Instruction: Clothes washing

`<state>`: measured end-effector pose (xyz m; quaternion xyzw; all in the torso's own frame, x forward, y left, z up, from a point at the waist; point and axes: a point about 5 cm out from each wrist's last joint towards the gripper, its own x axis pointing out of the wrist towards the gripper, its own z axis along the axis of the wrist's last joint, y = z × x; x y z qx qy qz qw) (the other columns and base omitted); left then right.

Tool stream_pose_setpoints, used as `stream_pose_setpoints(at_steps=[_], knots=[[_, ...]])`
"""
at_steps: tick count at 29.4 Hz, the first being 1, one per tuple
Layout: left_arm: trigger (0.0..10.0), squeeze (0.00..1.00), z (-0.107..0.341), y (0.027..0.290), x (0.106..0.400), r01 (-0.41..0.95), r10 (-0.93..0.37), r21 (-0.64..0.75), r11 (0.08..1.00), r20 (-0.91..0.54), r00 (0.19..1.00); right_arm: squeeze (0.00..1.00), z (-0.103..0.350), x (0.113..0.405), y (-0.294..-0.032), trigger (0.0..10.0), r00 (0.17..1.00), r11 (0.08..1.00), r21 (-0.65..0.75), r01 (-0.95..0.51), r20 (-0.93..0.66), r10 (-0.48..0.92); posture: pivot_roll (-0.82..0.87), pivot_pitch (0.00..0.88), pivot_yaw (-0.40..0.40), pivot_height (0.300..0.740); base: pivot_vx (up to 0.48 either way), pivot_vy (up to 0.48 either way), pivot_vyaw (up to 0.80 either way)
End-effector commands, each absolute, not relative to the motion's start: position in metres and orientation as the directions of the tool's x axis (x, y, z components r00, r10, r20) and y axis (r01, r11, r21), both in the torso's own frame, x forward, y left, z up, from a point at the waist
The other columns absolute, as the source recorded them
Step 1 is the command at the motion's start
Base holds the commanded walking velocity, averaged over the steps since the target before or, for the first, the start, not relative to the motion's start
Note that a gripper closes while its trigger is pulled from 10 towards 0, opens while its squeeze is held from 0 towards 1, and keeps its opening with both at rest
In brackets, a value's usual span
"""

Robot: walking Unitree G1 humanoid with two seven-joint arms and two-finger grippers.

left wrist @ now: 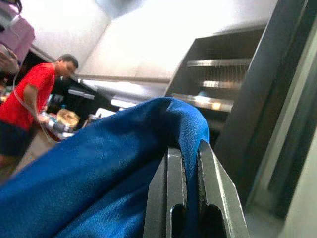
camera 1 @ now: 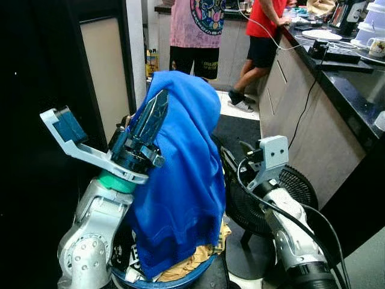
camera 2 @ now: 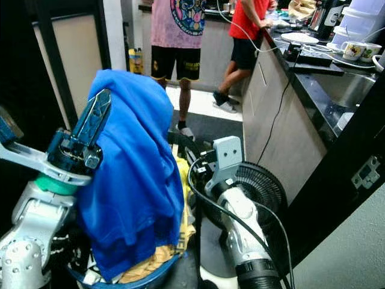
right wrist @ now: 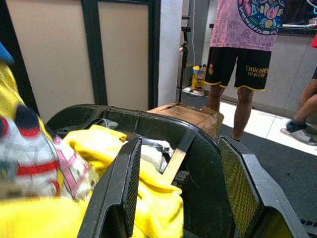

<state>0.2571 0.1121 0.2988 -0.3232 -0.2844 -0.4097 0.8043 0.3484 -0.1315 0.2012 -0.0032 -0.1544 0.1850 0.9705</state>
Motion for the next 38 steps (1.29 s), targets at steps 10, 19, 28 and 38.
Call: stream_pose_setpoints(at_steps=[10, 19, 28, 38], knots=[[0.0, 0.0, 0.231, 0.084, 0.263, 0.809, -0.799, -0.022, 0.588, 0.141, 0.585, 0.0, 0.194, 0.347, -0.131, 10.0, 0.891, 0.929, -0.06, -0.365, 0.268, 0.367, 0.0, 0.057, 0.003, 0.74, 0.0, 0.0, 0.0], [10.0, 0.0, 0.187, 0.091, 0.269, 0.729, -0.714, 0.043, 0.684, -0.165, 0.68, 0.0, 0.195, 0.347, -0.131, 10.0, 0.888, 0.927, -0.06, -0.37, 0.269, 0.372, -0.01, 0.047, 0.006, 0.74, 0.0, 0.0, 0.0], [10.0, 1.0, 0.19, 0.109, 0.283, 0.614, -0.592, 0.102, 0.782, -0.183, 0.785, 0.0, 0.194, 0.346, -0.131, 10.0, 0.887, 0.926, -0.062, -0.372, 0.268, 0.375, 0.0, 0.039, 0.008, 0.74, 0.0, 0.0, 0.0], [10.0, 0.75, 0.193, 0.158, 0.311, 0.174, -0.141, 0.236, 0.956, -0.15, 0.978, 0.0, 0.194, 0.346, -0.13, 10.0, 0.887, 0.926, -0.06, -0.373, 0.271, 0.375, -0.01, 0.045, 0.01, 0.74, 0.0, 0.0, 0.0]])
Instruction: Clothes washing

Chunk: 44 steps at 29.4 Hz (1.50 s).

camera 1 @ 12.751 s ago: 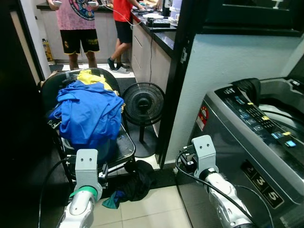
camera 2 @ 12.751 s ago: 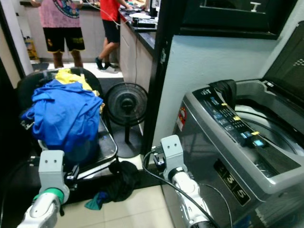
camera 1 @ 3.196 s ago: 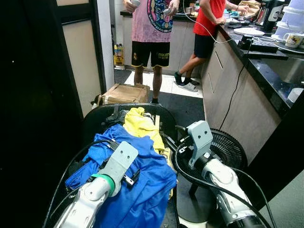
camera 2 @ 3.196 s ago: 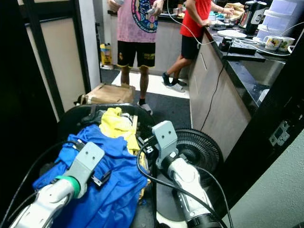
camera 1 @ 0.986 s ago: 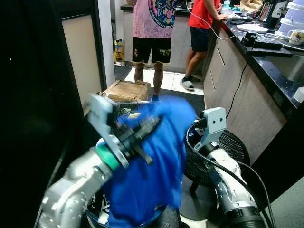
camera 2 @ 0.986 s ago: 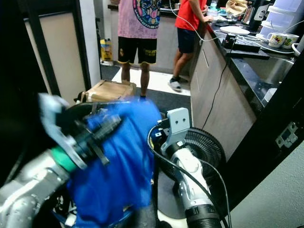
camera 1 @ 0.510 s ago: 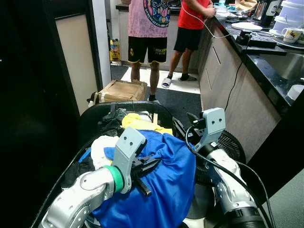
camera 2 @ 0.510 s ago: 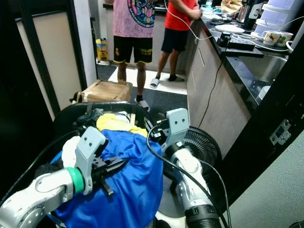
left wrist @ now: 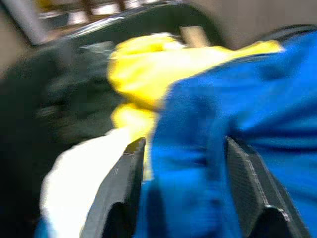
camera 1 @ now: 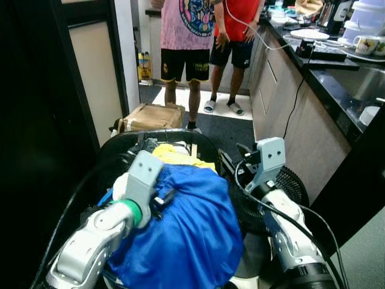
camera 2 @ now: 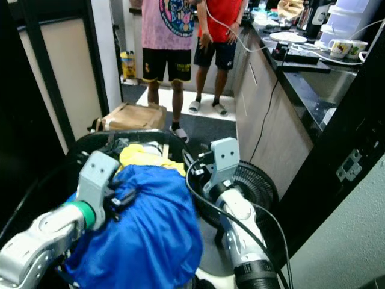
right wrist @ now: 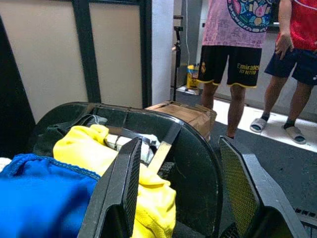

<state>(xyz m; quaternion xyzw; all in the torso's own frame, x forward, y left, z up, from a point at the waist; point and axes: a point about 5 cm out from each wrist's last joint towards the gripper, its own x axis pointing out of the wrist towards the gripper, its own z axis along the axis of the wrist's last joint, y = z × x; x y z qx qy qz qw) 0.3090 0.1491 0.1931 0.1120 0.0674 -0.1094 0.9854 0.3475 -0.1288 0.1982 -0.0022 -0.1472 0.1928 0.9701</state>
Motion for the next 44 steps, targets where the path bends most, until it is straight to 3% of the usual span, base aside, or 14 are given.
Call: stream_pose_setpoints(at_steps=[1, 2, 3, 10, 19, 21, 22, 29, 30, 33, 34, 37, 38, 44], knots=[[10.0, 0.75, 0.195, 0.161, 0.312, 0.165, -0.134, 0.254, 0.953, -0.134, 0.982, 0.0, 0.194, 0.346, -0.13, 10.0, 0.887, 0.926, -0.059, -0.373, 0.271, 0.374, -0.01, 0.045, 0.01, 0.74, 0.0, 0.0, 0.0], [10.0, 0.75, 0.195, 0.161, 0.312, 0.165, -0.134, 0.254, 0.953, -0.134, 0.982, 0.0, 0.194, 0.346, -0.13, 10.0, 0.887, 0.926, -0.059, -0.373, 0.271, 0.374, -0.01, 0.045, 0.01, 0.74, 0.0, 0.0, 0.0], [10.0, 0.0, 0.198, 0.162, 0.312, 0.16, -0.137, 0.266, 0.95, -0.105, 0.985, 0.0, 0.194, 0.346, -0.131, 10.0, 0.887, 0.926, -0.059, -0.373, 0.271, 0.374, -0.01, 0.047, 0.01, 0.74, 0.0, 0.0, 0.0], [10.0, 0.0, 0.221, 0.162, 0.314, 0.11, -0.134, 0.266, 0.958, 0.075, 0.988, 0.0, 0.195, 0.346, -0.131, 10.0, 0.888, 0.927, -0.056, -0.372, 0.271, 0.372, 0.0, 0.055, 0.006, 0.74, 0.0, 0.0, 0.0], [10.0, 0.0, 0.225, 0.157, 0.312, 0.176, -0.17, -0.042, 0.983, 0.125, 0.978, 0.0, 0.195, 0.347, -0.131, 10.0, 0.888, 0.927, -0.053, -0.371, 0.271, 0.371, 0.0, 0.064, 0.004, 0.74, 0.0, 0.0, 0.0], [10.0, 0.0, 0.224, 0.158, 0.312, 0.174, -0.167, -0.057, 0.983, 0.117, 0.979, 0.0, 0.195, 0.347, -0.131, 10.0, 0.888, 0.927, -0.053, -0.371, 0.27, 0.371, 0.0, 0.064, 0.004, 0.74, 0.0, 0.0, 0.0], [10.0, 1.0, 0.213, 0.158, 0.312, 0.211, -0.205, -0.111, 0.971, 0.058, 0.977, 0.0, 0.195, 0.347, -0.13, 10.0, 0.888, 0.927, -0.052, -0.371, 0.271, 0.371, 0.0, 0.064, 0.004, 0.74, 0.0, 0.0, 0.0], [10.0, 1.0, 0.185, 0.16, 0.306, 0.281, -0.287, -0.238, 0.93, 0.008, 0.958, 0.0, 0.195, 0.347, -0.129, 10.0, 0.888, 0.927, -0.05, -0.373, 0.27, 0.372, 0.0, 0.069, 0.005, 0.74, 0.0, 0.0, 0.0], [10.0, 0.0, 0.174, 0.156, 0.301, 0.381, -0.39, -0.262, 0.887, 0.02, 0.921, 0.0, 0.194, 0.346, -0.13, 10.0, 0.889, 0.927, -0.052, -0.372, 0.267, 0.372, 0.0, 0.069, 0.003, 0.74, 0.0, 0.0, 0.0], [10.0, 0.0, 0.164, 0.156, 0.301, 0.389, -0.404, -0.212, 0.896, -0.032, 0.914, 0.0, 0.194, 0.346, -0.13, 10.0, 0.889, 0.926, -0.054, -0.373, 0.267, 0.373, 0.0, 0.069, 0.003, 0.74, 0.0, 0.0, 0.0], [10.0, 0.0, 0.158, 0.162, 0.306, 0.319, -0.326, -0.084, 0.944, -0.091, 0.941, 0.0, 0.194, 0.346, -0.131, 10.0, 0.889, 0.927, -0.054, -0.372, 0.267, 0.372, 0.0, 0.067, 0.005, 0.74, 0.0, 0.0, 0.0], [10.0, 0.0, 0.155, 0.167, 0.309, 0.272, -0.269, 0.007, 0.962, -0.116, 0.956, 0.0, 0.195, 0.346, -0.131, 10.0, 0.889, 0.927, -0.053, -0.371, 0.268, 0.371, 0.0, 0.067, 0.005, 0.74, 0.0, 0.0, 0.0], [10.0, 0.0, 0.156, 0.174, 0.314, 0.182, -0.173, 0.079, 0.98, -0.103, 0.979, 0.0, 0.195, 0.347, -0.131, 10.0, 0.889, 0.927, -0.053, -0.371, 0.268, 0.371, 0.0, 0.066, 0.006, 0.74, 0.0, 0.0, 0.0], [10.0, 0.0, 0.162, 0.175, 0.318, 0.122, -0.118, 0.129, 0.984, -0.037, 0.992, 0.0, 0.195, 0.347, -0.131, 10.0, 0.889, 0.928, -0.052, -0.37, 0.271, 0.37, 0.0, 0.064, 0.005, 0.74, 0.0, 0.0, 0.0]])
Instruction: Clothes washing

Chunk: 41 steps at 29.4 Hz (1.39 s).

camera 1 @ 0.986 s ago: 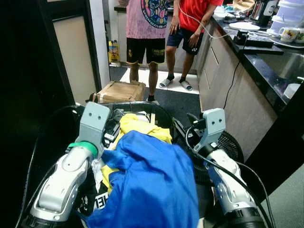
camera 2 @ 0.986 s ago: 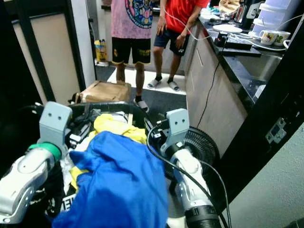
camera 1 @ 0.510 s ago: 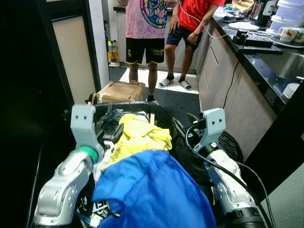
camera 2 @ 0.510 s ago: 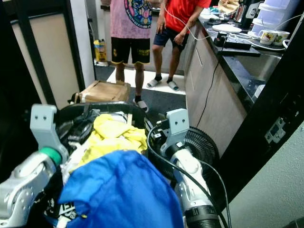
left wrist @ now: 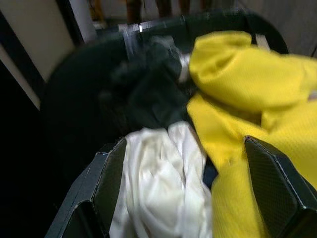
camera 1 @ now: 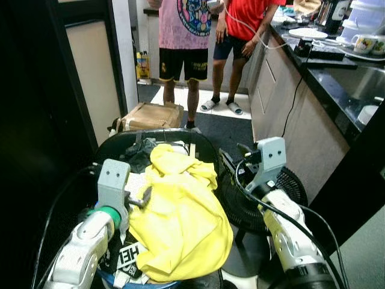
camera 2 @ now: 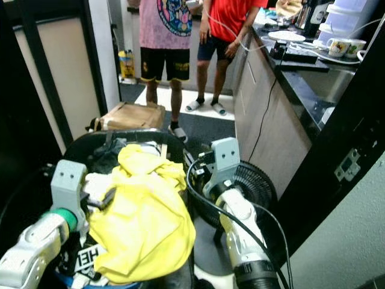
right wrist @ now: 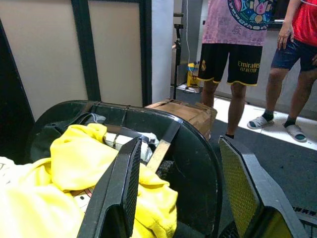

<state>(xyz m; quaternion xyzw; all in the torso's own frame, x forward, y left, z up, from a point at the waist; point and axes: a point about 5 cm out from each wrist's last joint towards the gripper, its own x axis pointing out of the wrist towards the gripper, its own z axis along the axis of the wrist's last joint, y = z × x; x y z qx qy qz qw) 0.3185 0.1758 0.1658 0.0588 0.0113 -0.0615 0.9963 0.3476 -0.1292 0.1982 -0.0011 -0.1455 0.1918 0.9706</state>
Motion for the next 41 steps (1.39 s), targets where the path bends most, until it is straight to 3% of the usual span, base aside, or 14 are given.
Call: stream_pose_setpoints(at_steps=[1, 10, 15, 18, 19, 20, 28, 34, 36, 38, 41], knots=[[10.0, 0.0, 0.16, 0.172, 0.316, 0.141, -0.137, 0.147, 0.979, -0.04, 0.99, 0.0, 0.196, 0.347, -0.131, 10.0, 0.889, 0.928, -0.051, -0.369, 0.272, 0.368, 0.0, 0.064, 0.005, 0.74, 0.0, 0.0, 0.0], [10.0, 0.0, 0.178, 0.176, 0.318, 0.077, -0.082, 0.066, 0.995, 0.072, 0.994, 0.0, 0.205, 0.35, -0.135, 10.0, 0.891, 0.934, 0.045, -0.356, 0.316, 0.325, 0.0, 0.059, -0.005, 0.74, 0.0, 0.0, 0.0], [10.0, 0.0, 0.198, 0.165, 0.324, 0.097, -0.102, 0.039, 0.995, 0.165, 0.981, 0.0, 0.217, 0.354, -0.14, 10.0, 0.889, 0.938, 0.09, -0.336, 0.36, 0.284, -0.01, 0.06, -0.014, 0.74, 0.0, 0.0, 0.0], [10.0, 0.0, 0.209, 0.14, 0.318, 0.284, -0.283, 0.027, 0.958, 0.239, 0.929, 0.0, 0.22, 0.353, -0.136, 10.0, 0.875, 0.926, 0.067, -0.371, 0.359, 0.325, -0.01, 0.06, -0.018, 0.74, 0.0, 0.0, 0.0], [10.0, 0.0, 0.213, 0.121, 0.307, 0.47, -0.445, -0.03, 0.882, 0.276, 0.852, 0.0, 0.217, 0.351, -0.133, 10.0, 0.87, 0.921, 0.043, -0.388, 0.346, 0.35, -0.01, 0.059, -0.019, 0.74, 0.0, 0.0, 0.0], [10.0, 0.0, 0.214, 0.112, 0.3, 0.549, -0.517, -0.038, 0.835, 0.289, 0.806, 0.0, 0.215, 0.351, -0.132, 10.0, 0.87, 0.919, 0.036, -0.392, 0.339, 0.358, -0.01, 0.06, -0.022, 0.74, 0.0, 0.0, 0.0], [10.0, 0.0, 0.207, 0.097, 0.285, 0.689, -0.671, -0.005, 0.724, 0.225, 0.707, 0.0, 0.21, 0.35, -0.132, 10.0, 0.875, 0.918, 0.019, -0.395, 0.311, 0.37, -0.01, 0.061, -0.03, 0.74, 0.0, 0.0, 0.0], [10.0, 0.0, 0.18, 0.112, 0.296, 0.572, -0.572, 0.105, 0.813, -0.032, 0.819, 0.0, 0.207, 0.351, -0.133, 10.0, 0.876, 0.913, 0.003, -0.407, 0.285, 0.39, -0.02, 0.065, -0.045, 0.74, 0.0, 0.0, 0.0], [10.0, 0.0, 0.18, 0.112, 0.296, 0.572, -0.572, 0.105, 0.813, -0.032, 0.819, 0.0, 0.207, 0.351, -0.133, 10.0, 0.876, 0.913, 0.003, -0.407, 0.285, 0.39, -0.02, 0.065, -0.045, 0.74, 0.0, 0.0, 0.0], [10.0, 0.0, 0.192, 0.127, 0.305, 0.414, -0.415, 0.046, 0.909, 0.012, 0.91, 0.0, 0.205, 0.351, -0.133, 10.0, 0.876, 0.911, -0.007, -0.413, 0.27, 0.399, -0.02, 0.071, -0.06, 0.74, 0.0, 0.0, 0.0], [10.0, 0.0, 0.198, 0.133, 0.309, 0.335, -0.335, 0.024, 0.942, 0.036, 0.941, 0.0, 0.204, 0.352, -0.133, 10.0, 0.876, 0.91, -0.012, -0.415, 0.264, 0.403, -0.02, 0.071, -0.061, 0.74, 0.0, 0.0, 0.0]])
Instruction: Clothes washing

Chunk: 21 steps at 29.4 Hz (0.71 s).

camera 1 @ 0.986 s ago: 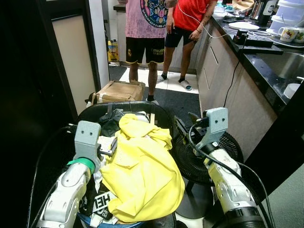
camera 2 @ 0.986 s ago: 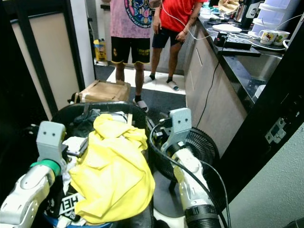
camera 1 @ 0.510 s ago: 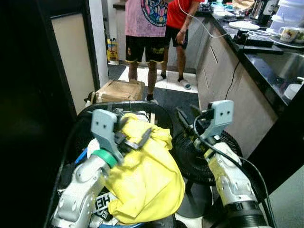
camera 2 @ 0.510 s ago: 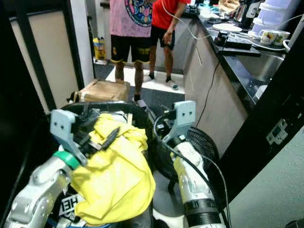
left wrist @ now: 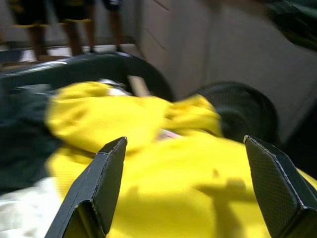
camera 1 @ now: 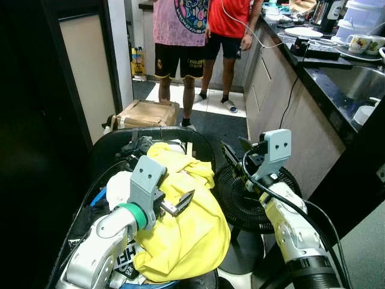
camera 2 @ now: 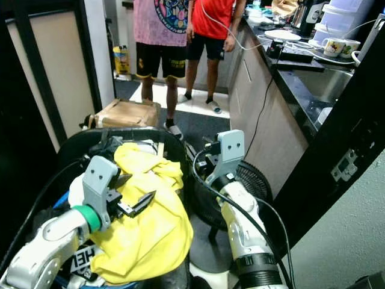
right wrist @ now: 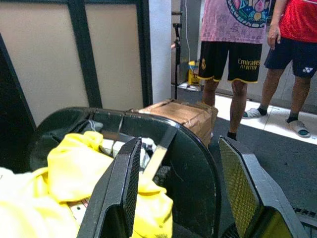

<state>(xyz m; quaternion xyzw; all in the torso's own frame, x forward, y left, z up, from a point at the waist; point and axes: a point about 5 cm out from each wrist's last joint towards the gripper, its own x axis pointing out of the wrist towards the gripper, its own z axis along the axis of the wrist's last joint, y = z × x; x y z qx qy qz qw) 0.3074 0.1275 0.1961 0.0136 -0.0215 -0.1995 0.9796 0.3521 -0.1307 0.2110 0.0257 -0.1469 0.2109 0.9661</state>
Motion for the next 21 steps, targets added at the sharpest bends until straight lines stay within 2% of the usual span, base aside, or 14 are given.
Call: stream_pose_setpoints(at_steps=[1, 2, 7, 13, 18, 19, 20, 21], knots=[[10.0, 0.0, 0.203, 0.139, 0.311, 0.253, -0.255, 0.039, 0.967, 0.058, 0.965, 0.0, 0.204, 0.352, -0.134, 10.0, 0.876, 0.909, -0.017, -0.416, 0.26, 0.406, -0.03, 0.071, -0.063, 0.74, 0.0, 0.0, 0.0], [10.0, 0.0, 0.205, 0.141, 0.311, 0.201, -0.209, 0.099, 0.974, 0.079, 0.975, 0.0, 0.205, 0.352, -0.134, 10.0, 0.876, 0.909, -0.021, -0.417, 0.257, 0.408, -0.03, 0.072, -0.068, 0.74, 0.0, 0.0, 0.0], [10.0, 0.0, 0.201, 0.14, 0.307, 0.157, -0.172, 0.159, 0.975, 0.085, 0.981, 0.0, 0.205, 0.352, -0.133, 10.0, 0.874, 0.905, -0.033, -0.424, 0.248, 0.418, -0.04, 0.075, -0.074, 0.74, 0.0, 0.0, 0.0], [10.0, 0.0, 0.195, 0.14, 0.304, 0.153, -0.164, 0.155, 0.976, 0.064, 0.984, 0.0, 0.205, 0.352, -0.132, 10.0, 0.872, 0.903, -0.043, -0.428, 0.243, 0.425, -0.04, 0.077, -0.074, 0.74, 0.0, 0.0, 0.0], [10.0, 0.0, 0.21, 0.136, 0.301, 0.209, -0.226, 0.114, 0.971, 0.164, 0.96, 0.0, 0.205, 0.352, -0.132, 10.0, 0.872, 0.902, -0.045, -0.428, 0.242, 0.426, -0.04, 0.078, -0.071, 0.74, 0.0, 0.0, 0.0], [10.0, 0.07, 0.214, 0.133, 0.3, 0.244, -0.259, 0.101, 0.965, 0.181, 0.949, 0.0, 0.205, 0.352, -0.132, 10.0, 0.872, 0.903, -0.046, -0.428, 0.242, 0.426, -0.04, 0.079, -0.068, 0.74, 0.0, 0.0, 0.0], [10.0, 1.0, 0.211, 0.131, 0.301, 0.266, -0.28, 0.104, 0.958, 0.153, 0.948, 0.0, 0.204, 0.352, -0.132, 10.0, 0.872, 0.903, -0.046, -0.427, 0.242, 0.424, -0.04, 0.08, -0.062, 0.74, 0.0, 0.0, 0.0], [10.0, 1.0, 0.208, 0.131, 0.302, 0.271, -0.284, 0.112, 0.956, 0.124, 0.951, 0.0, 0.204, 0.351, -0.132, 10.0, 0.873, 0.904, -0.045, -0.426, 0.243, 0.423, -0.04, 0.08, -0.059, 0.74, 0.0, 0.0, 0.0]])
